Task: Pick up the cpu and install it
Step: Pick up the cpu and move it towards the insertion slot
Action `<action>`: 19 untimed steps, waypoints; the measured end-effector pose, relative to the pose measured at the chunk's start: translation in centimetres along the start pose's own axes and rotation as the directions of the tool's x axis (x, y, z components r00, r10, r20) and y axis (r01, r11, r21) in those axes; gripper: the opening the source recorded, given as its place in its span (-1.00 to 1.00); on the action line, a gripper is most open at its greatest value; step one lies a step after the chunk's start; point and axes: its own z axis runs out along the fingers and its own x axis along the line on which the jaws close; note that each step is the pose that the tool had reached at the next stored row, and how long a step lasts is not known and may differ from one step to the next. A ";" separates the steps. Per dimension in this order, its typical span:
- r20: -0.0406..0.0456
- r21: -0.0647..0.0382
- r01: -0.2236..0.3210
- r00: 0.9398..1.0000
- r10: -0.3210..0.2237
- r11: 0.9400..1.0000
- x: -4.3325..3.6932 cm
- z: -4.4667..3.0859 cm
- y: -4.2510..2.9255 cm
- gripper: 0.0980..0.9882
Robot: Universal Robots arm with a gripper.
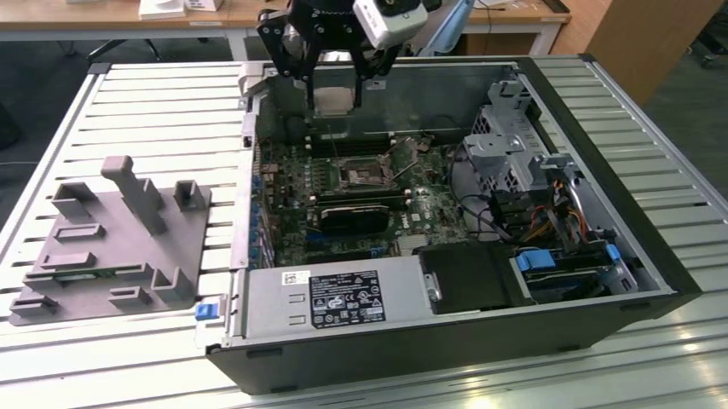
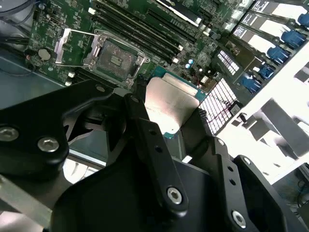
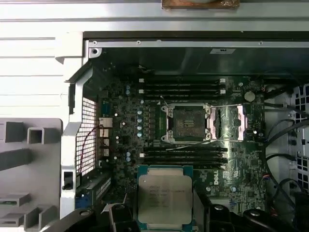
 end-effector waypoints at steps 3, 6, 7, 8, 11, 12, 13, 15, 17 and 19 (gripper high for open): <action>0.000 0.000 0.000 1.000 0.000 1.000 -0.37 0.08 0.59 0.00; 0.000 0.000 0.000 1.000 0.000 1.000 -0.38 0.09 0.64 0.00; 0.000 0.000 0.000 1.000 0.000 1.000 -0.38 0.10 0.66 0.00; 0.000 0.000 0.000 1.000 0.000 1.000 -0.37 0.09 0.67 0.00; 0.000 0.000 0.000 1.000 0.000 1.000 -0.33 0.10 0.67 0.00; 0.000 0.000 0.000 1.000 0.000 1.000 -0.29 0.10 0.67 0.00; 0.000 0.000 0.000 1.000 0.000 1.000 -0.23 0.10 0.67 0.00; 0.000 0.000 0.000 1.000 0.000 1.000 -0.17 0.10 0.67 0.00; 0.000 0.000 0.000 1.000 0.000 1.000 -0.15 0.10 0.66 0.00; 0.000 0.000 0.000 1.000 0.000 1.000 -0.12 0.10 0.68 0.00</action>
